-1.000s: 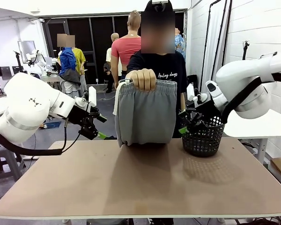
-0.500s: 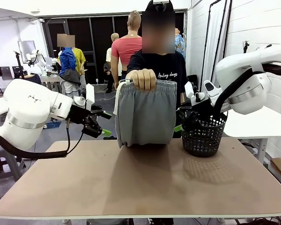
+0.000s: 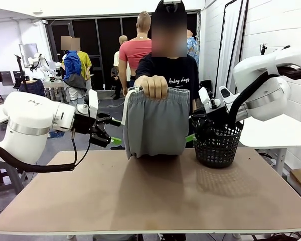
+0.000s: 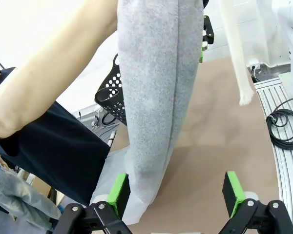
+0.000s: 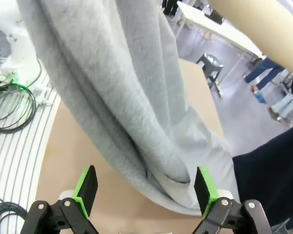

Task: Fold the training pants.
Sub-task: Grab both ends of the Training pants handed by a person, then release the ends of the Training pants and then grab the overlapped ends.

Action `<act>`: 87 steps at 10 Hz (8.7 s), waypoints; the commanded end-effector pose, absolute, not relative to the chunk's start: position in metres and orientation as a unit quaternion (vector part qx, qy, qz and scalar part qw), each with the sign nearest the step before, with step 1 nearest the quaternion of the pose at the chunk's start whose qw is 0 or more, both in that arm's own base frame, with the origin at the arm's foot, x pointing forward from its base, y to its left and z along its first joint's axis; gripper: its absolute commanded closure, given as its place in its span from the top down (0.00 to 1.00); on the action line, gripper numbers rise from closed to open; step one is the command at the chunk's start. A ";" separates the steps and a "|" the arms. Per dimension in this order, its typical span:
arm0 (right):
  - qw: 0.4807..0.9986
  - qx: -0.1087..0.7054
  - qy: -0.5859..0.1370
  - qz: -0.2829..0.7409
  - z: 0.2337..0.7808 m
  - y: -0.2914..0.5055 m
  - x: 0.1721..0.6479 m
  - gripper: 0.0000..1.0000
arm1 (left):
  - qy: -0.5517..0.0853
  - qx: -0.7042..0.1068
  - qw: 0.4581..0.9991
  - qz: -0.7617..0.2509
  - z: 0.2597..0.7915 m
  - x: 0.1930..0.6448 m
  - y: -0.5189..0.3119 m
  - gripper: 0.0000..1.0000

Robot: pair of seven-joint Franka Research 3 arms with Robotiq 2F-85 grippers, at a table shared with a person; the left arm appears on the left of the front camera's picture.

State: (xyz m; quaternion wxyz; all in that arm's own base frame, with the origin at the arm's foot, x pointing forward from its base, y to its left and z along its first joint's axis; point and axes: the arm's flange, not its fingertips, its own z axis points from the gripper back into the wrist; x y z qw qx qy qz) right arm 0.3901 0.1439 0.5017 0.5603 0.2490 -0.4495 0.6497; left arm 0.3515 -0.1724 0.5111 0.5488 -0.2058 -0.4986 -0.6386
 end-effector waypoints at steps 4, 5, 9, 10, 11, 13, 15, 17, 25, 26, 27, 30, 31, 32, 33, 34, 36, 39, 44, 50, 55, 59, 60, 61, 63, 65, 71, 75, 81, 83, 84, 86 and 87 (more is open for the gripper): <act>0.525 0.261 -0.497 0.640 0.502 0.159 0.390 1.00 | -0.529 -0.225 0.504 -0.645 0.519 0.362 -0.193 1.00; 0.524 0.266 -0.498 0.638 0.503 0.160 0.388 1.00 | -0.530 -0.233 0.497 -0.646 0.524 0.358 -0.200 1.00; 0.506 0.284 -0.495 0.647 0.510 0.163 0.383 1.00 | -0.522 -0.253 0.512 -0.634 0.540 0.356 -0.212 1.00; 0.567 0.207 -0.460 0.652 0.515 0.159 0.384 1.00 | -0.501 -0.244 0.532 -0.638 0.542 0.353 -0.207 1.00; 0.515 0.288 -0.487 0.644 0.508 0.162 0.383 1.00 | -0.522 -0.238 0.504 -0.646 0.543 0.349 -0.207 1.00; 0.527 0.260 -0.482 0.650 0.511 0.159 0.384 1.00 | -0.516 -0.241 0.513 -0.643 0.540 0.350 -0.208 1.00; 0.500 0.308 -0.507 0.631 0.509 0.168 0.389 1.00 | -0.544 -0.242 0.504 -0.626 0.540 0.349 -0.209 1.00; 0.491 0.328 -0.505 0.629 0.504 0.175 0.388 1.00 | -0.545 -0.252 0.502 -0.622 0.538 0.352 -0.216 1.00; 0.430 0.389 -0.545 0.606 0.504 0.186 0.387 1.00 | -0.547 -0.301 0.500 -0.601 0.521 0.361 -0.236 1.00; 0.426 0.397 -0.543 0.605 0.505 0.188 0.387 1.00 | -0.546 -0.307 0.501 -0.597 0.518 0.362 -0.238 1.00; 0.423 0.405 -0.541 0.604 0.504 0.188 0.387 1.00 | -0.552 -0.315 0.499 -0.590 0.516 0.366 -0.239 1.00; 0.420 0.413 -0.542 0.600 0.503 0.191 0.389 1.00 | -0.552 -0.327 0.484 -0.596 0.514 0.372 -0.245 1.00; 0.419 0.414 -0.545 0.596 0.503 0.190 0.390 1.00 | -0.551 -0.332 0.482 -0.594 0.513 0.374 -0.246 1.00; 0.420 0.415 -0.546 0.594 0.502 0.191 0.393 1.00 | -0.546 -0.335 0.476 -0.603 0.512 0.378 -0.247 1.00; 0.418 0.425 -0.546 0.589 0.502 0.191 0.393 1.00 | -0.546 -0.339 0.473 -0.602 0.510 0.379 -0.249 0.80; 0.423 0.433 -0.542 0.583 0.503 0.192 0.394 0.81 | -0.548 -0.342 0.472 -0.600 0.510 0.378 -0.249 0.60; 0.429 0.441 -0.535 0.578 0.502 0.194 0.397 0.43 | -0.551 -0.345 0.472 -0.596 0.509 0.381 -0.248 0.21; 0.435 0.451 -0.524 0.576 0.501 0.194 0.397 0.00 | -0.553 -0.347 0.473 -0.591 0.509 0.378 -0.250 0.00; 0.442 0.460 -0.513 0.574 0.502 0.196 0.401 0.00 | -0.546 -0.360 0.467 -0.595 0.509 0.377 -0.252 0.00; 0.447 0.456 -0.510 0.577 0.497 0.193 0.398 0.00 | -0.537 -0.356 0.481 -0.595 0.511 0.373 -0.246 0.00; 0.447 0.456 -0.510 0.577 0.497 0.193 0.398 0.00 | -0.537 -0.356 0.481 -0.595 0.511 0.373 -0.246 0.00; 0.447 0.456 -0.510 0.577 0.497 0.193 0.398 0.00 | -0.537 -0.356 0.481 -0.595 0.511 0.373 -0.246 0.00; 0.447 0.456 -0.510 0.577 0.497 0.193 0.398 0.00 | -0.537 -0.356 0.481 -0.595 0.511 0.373 -0.246 0.00; 0.447 0.456 -0.510 0.577 0.497 0.193 0.398 0.00 | -0.537 -0.356 0.481 -0.595 0.511 0.373 -0.246 0.00; 0.447 0.456 -0.510 0.577 0.497 0.193 0.398 0.00 | -0.537 -0.356 0.481 -0.595 0.511 0.373 -0.246 0.00; 0.447 0.456 -0.510 0.577 0.497 0.193 0.398 0.00 | -0.537 -0.356 0.481 -0.595 0.511 0.373 -0.246 0.00; 0.447 0.456 -0.510 0.577 0.497 0.193 0.398 0.00 | -0.537 -0.356 0.481 -0.595 0.511 0.373 -0.246 0.00; 0.447 0.456 -0.510 0.577 0.497 0.193 0.398 0.00 | -0.537 -0.356 0.481 -0.595 0.511 0.373 -0.246 0.00; 0.447 0.456 -0.510 0.577 0.497 0.193 0.398 0.00 | -0.537 -0.356 0.481 -0.595 0.511 0.373 -0.246 0.00; 0.447 0.456 -0.510 0.577 0.497 0.193 0.398 0.00 | -0.537 -0.356 0.481 -0.595 0.511 0.373 -0.246 0.00; 0.447 0.456 -0.510 0.577 0.497 0.193 0.398 0.00 | -0.537 -0.356 0.481 -0.595 0.511 0.373 -0.246 0.00; 0.447 0.456 -0.510 0.577 0.497 0.193 0.398 0.00 | -0.537 -0.356 0.481 -0.595 0.511 0.373 -0.246 0.00; 0.447 0.456 -0.510 0.577 0.497 0.193 0.398 0.00 | -0.537 -0.356 0.481 -0.595 0.511 0.373 -0.246 0.00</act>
